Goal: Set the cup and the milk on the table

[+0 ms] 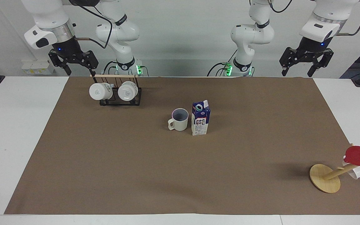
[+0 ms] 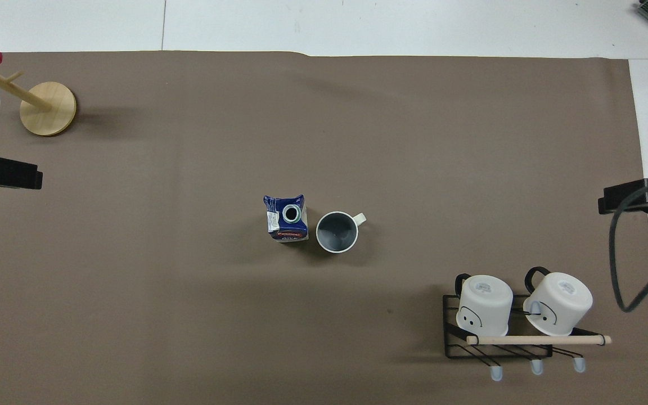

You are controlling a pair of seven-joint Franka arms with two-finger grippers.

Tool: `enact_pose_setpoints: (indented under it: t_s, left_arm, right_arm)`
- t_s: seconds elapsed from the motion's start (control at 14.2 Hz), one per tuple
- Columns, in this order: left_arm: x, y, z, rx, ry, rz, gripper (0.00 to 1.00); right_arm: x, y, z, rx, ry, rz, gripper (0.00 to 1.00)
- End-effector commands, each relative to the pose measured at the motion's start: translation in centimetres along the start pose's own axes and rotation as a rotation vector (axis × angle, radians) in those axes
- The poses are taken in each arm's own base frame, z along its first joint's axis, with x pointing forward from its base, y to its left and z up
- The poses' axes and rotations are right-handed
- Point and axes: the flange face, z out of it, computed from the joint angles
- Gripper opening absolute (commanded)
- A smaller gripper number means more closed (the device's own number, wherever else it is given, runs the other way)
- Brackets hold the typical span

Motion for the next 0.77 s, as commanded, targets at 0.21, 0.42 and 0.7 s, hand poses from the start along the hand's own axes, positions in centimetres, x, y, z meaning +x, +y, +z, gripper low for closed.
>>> enact_pose_setpoints:
  t_s: [0.21, 0.42, 0.7]
  left_arm:
    - [0.62, 0.04, -0.32, -0.014, -0.019, 0.011, 1.00]
    - [0.32, 0.11, -0.32, -0.014, -0.019, 0.013, 1.00]
    - [0.35, 0.01, -0.34, -0.012, -0.017, 0.008, 1.00]
  right_arm:
    - [-0.82, 0.25, -0.45, 0.015, -0.005, -0.006, 1.00]
    - [-0.83, 0.22, -0.42, 0.018, -0.004, -0.008, 1.00]
    - [-0.88, 0.30, -0.35, 0.018, -0.005, -0.007, 1.00]
